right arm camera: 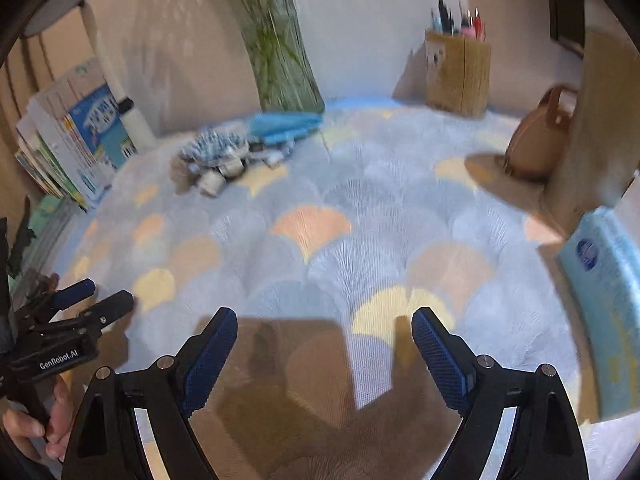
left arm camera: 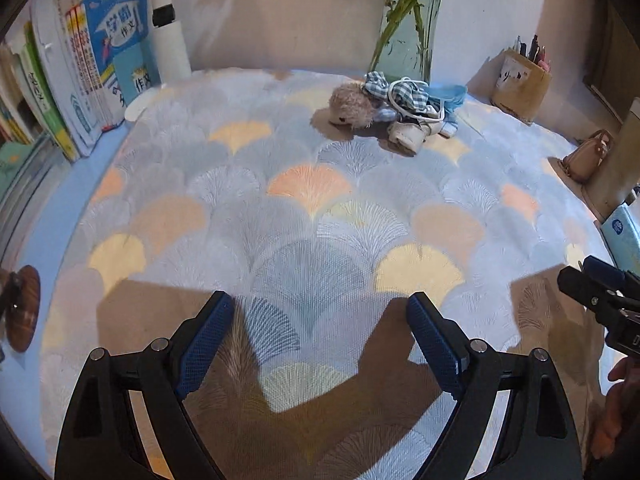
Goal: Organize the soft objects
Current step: 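Move both grippers back over the keychains and brown plush on the bed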
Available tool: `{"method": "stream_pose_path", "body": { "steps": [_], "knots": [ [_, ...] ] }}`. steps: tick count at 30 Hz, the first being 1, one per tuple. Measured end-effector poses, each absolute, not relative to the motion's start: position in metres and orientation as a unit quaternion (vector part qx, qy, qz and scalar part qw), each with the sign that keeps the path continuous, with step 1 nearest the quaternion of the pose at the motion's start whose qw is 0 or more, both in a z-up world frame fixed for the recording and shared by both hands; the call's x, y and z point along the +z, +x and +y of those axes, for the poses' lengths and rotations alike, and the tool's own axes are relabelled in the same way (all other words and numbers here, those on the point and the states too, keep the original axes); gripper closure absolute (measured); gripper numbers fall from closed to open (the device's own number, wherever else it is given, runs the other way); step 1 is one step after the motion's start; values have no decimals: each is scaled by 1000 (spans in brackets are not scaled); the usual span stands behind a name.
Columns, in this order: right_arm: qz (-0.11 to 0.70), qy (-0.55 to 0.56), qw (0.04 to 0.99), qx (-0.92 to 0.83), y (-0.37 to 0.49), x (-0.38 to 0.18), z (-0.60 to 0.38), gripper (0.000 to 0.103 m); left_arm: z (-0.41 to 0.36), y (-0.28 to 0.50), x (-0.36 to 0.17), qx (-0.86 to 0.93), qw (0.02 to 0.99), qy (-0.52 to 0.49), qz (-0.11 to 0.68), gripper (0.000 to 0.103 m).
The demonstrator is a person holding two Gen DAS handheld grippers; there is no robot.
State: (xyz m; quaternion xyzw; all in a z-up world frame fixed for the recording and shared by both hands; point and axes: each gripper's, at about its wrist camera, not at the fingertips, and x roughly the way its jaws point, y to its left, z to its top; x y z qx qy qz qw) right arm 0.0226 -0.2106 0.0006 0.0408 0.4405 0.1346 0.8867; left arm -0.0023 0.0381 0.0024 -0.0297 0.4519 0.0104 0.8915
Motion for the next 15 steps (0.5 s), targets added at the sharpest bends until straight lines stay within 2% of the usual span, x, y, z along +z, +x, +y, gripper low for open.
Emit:
{"method": "stream_pose_path", "body": {
  "steps": [9, 15],
  "knots": [
    [443, 70, 885, 123, 24, -5, -222, 14, 36, -3, 0, 21, 893, -25, 450, 15],
    [448, 39, 885, 119, 23, -7, -211, 8, 34, -3, 0, 28, 892, -16, 451, 15]
  ]
}}
